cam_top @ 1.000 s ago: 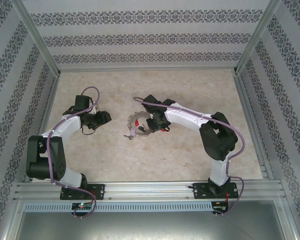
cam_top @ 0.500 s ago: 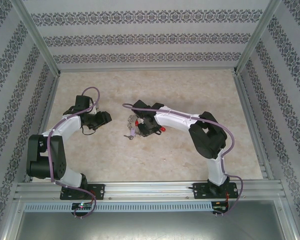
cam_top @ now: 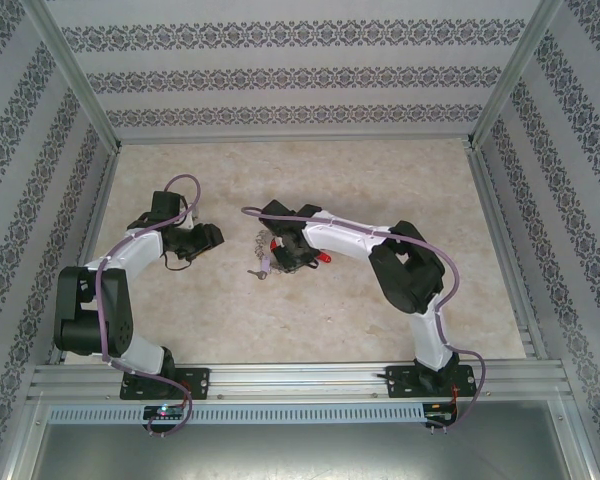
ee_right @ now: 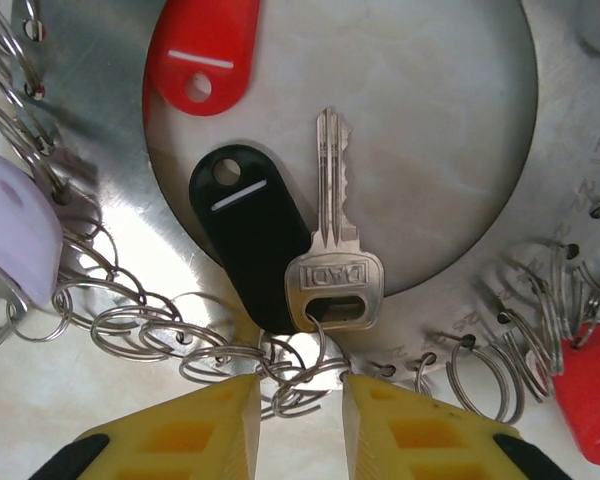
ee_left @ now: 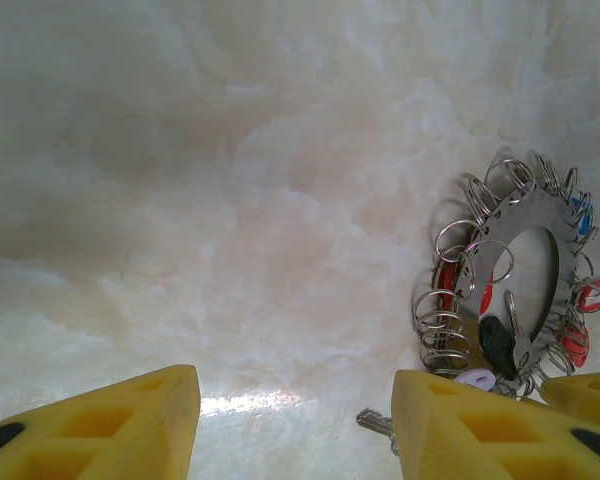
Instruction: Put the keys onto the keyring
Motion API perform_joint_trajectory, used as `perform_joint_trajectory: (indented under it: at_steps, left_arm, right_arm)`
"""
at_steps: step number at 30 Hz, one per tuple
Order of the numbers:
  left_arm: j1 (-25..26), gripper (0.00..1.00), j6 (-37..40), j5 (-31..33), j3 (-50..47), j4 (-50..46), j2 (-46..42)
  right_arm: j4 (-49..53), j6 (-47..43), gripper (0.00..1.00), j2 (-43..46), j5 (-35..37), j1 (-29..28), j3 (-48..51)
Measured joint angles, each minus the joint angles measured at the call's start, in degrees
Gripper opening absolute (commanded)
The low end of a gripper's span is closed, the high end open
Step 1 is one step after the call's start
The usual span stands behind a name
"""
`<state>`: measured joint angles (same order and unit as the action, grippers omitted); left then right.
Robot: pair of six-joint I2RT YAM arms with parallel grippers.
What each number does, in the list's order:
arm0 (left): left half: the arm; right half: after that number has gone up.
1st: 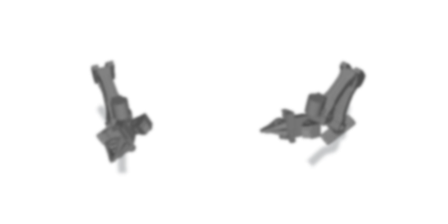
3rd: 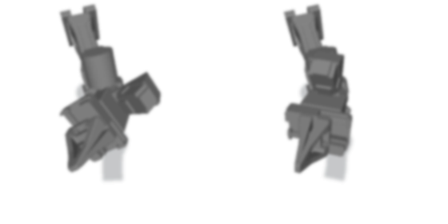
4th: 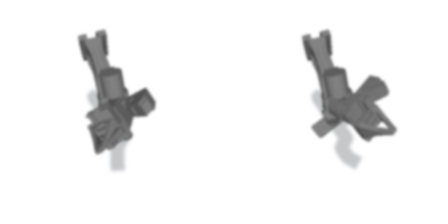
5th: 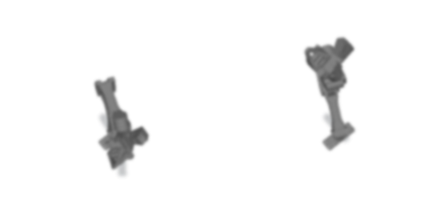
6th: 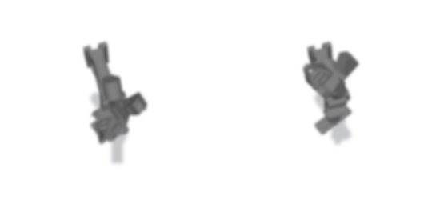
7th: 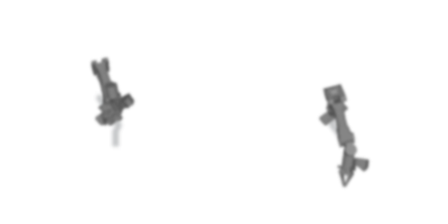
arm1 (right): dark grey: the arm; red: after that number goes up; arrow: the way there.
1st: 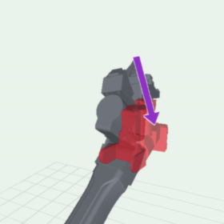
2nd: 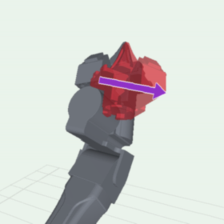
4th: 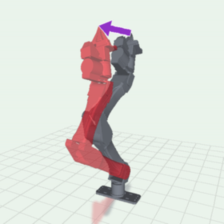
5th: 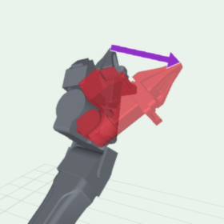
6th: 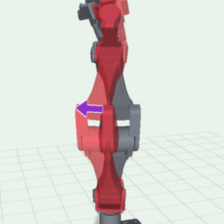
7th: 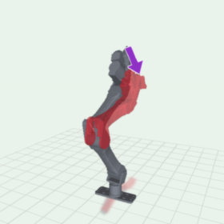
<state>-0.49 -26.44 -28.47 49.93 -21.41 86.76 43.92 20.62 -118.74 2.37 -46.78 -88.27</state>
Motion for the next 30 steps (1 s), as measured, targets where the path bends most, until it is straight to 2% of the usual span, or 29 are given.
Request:
perform_joint_trajectory:
  at_steps: [14,30]
  left_arm:
    - [-0.02,0.53,0.00,0.00,0.00,0.00,0.00]
    - [-0.02,0.53,0.00,0.02,0.00,0.00,0.42]
  right_arm:
    - [0.66,0.07,0.33,-0.79,3.04,-1.36,-0.13]
    - [0.96,1.68,0.29,0.96,10.88,-2.23,2.82]
